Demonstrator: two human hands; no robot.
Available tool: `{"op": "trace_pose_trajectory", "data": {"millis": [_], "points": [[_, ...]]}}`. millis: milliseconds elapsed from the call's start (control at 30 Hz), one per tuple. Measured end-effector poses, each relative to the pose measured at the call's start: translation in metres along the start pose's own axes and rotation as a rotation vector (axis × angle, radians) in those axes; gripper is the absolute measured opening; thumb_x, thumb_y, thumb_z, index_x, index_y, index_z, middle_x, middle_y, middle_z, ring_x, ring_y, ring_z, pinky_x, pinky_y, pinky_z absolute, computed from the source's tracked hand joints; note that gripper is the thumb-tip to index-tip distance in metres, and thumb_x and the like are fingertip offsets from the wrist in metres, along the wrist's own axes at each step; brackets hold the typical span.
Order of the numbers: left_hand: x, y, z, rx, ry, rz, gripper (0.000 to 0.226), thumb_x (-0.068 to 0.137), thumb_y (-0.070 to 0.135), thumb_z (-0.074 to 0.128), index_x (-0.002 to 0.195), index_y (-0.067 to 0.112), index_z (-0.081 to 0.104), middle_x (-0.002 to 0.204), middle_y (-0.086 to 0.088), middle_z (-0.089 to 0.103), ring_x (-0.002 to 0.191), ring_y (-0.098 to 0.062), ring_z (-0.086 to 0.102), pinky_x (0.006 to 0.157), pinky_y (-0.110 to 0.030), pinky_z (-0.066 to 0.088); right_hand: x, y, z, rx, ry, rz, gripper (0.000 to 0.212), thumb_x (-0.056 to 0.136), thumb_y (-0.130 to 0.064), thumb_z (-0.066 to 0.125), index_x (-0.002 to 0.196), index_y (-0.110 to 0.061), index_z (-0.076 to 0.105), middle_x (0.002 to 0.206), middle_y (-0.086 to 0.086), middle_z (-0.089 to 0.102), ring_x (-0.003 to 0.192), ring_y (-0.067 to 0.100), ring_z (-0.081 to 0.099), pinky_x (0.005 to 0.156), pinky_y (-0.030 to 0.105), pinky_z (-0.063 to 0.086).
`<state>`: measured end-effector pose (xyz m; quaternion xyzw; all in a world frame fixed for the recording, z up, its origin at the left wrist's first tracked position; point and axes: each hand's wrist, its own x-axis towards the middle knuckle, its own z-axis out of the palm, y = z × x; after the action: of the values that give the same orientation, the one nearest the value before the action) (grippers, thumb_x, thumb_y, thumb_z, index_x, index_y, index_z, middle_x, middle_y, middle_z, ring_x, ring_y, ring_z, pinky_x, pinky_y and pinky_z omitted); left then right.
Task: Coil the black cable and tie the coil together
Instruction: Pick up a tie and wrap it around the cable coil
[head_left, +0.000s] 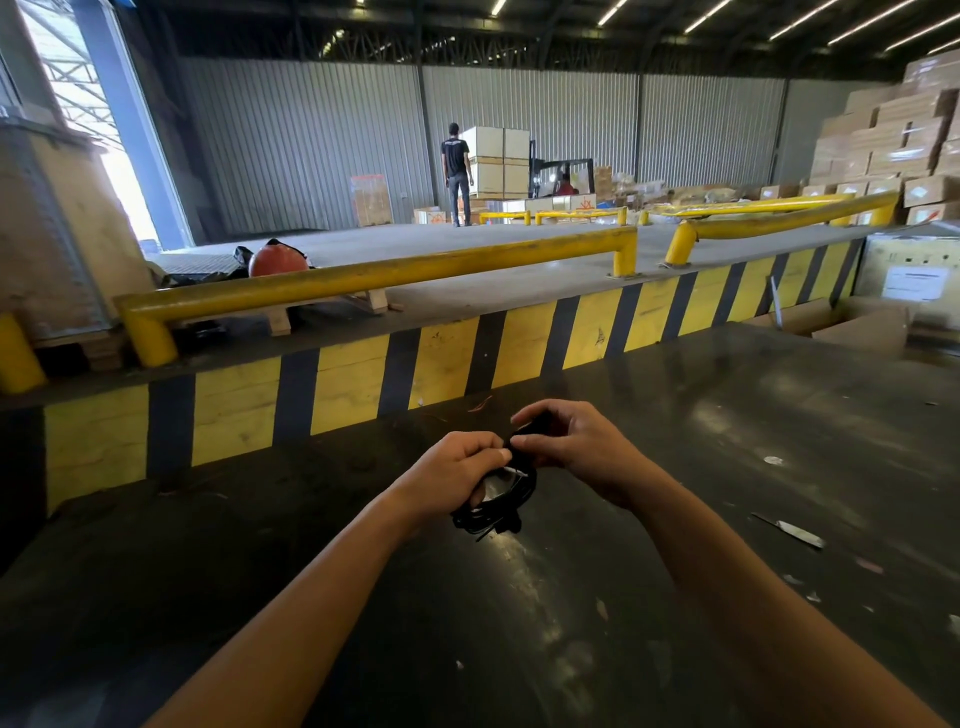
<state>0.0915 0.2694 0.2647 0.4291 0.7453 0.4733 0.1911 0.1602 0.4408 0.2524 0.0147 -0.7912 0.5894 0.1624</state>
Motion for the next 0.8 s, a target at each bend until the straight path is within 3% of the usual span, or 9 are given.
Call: {"op": "trace_pose_trajectory", "data": {"millis": [200,367,467,533,633,800], "points": [[0.0,0.003,-0.008,-0.006,-0.04,-0.022,0.021,0.097,0.019,0.045,0.087,0.009,0.06,0.053,0.005,0.051,0.045,-0.007,0.045,0.051,-0.019,0.04,-0.003,-0.007,-0.003,0.052,-0.045,0.011,0.011,0.083,-0.007,0.065,0.093,-0.013,0.066,0.093,0.0,0.064,0.071,0.002,0.066,0.06,0.015,0.052],[0.004,-0.002,-0.018,-0.19,0.175,-0.099,0.025,0.092,0.036,0.051,0.099,0.013,0.061,0.057,0.008,0.058,0.047,-0.004,0.051,0.054,-0.019,0.046,-0.002,-0.006,-0.002,-0.008,0.095,-0.005,0.015,0.088,-0.008,0.06,0.099,-0.015,0.066,0.096,0.004,0.064,0.079,0.013,0.065,0.067,0.023,0.057],[0.004,-0.006,-0.022,-0.369,0.225,-0.135,0.026,0.09,0.023,0.058,0.111,0.007,0.056,0.07,0.001,0.057,0.051,-0.007,0.049,0.054,-0.022,0.045,0.001,0.0,0.008,-0.194,0.123,-0.003,0.026,0.088,-0.012,0.061,0.114,-0.01,0.061,0.107,0.009,0.065,0.084,0.014,0.065,0.073,0.025,0.057],[0.003,-0.006,-0.02,-0.44,0.208,-0.13,0.028,0.088,0.012,0.059,0.115,0.006,0.053,0.071,-0.001,0.056,0.053,-0.008,0.048,0.053,-0.022,0.046,0.005,0.005,0.016,-0.401,0.174,-0.034,0.033,0.088,-0.016,0.061,0.12,-0.007,0.059,0.109,0.009,0.066,0.085,0.014,0.065,0.067,0.012,0.05],[0.003,-0.001,-0.016,-0.474,0.178,-0.109,0.032,0.085,-0.005,0.055,0.115,0.005,0.05,0.077,-0.007,0.056,0.053,-0.009,0.048,0.051,-0.02,0.046,0.01,0.008,0.025,-0.516,0.216,-0.06,0.027,0.089,-0.016,0.059,0.113,-0.007,0.065,0.099,0.008,0.069,0.075,0.008,0.059,0.051,-0.001,0.038],[0.001,-0.001,-0.015,-0.46,0.183,-0.102,0.036,0.084,-0.013,0.05,0.116,0.004,0.047,0.088,-0.012,0.057,0.054,-0.011,0.05,0.054,-0.021,0.046,0.014,0.011,0.031,-0.518,0.217,-0.011,0.015,0.089,-0.017,0.058,0.096,-0.008,0.068,0.075,-0.002,0.061,0.058,-0.007,0.051,0.042,0.0,0.035]]}}
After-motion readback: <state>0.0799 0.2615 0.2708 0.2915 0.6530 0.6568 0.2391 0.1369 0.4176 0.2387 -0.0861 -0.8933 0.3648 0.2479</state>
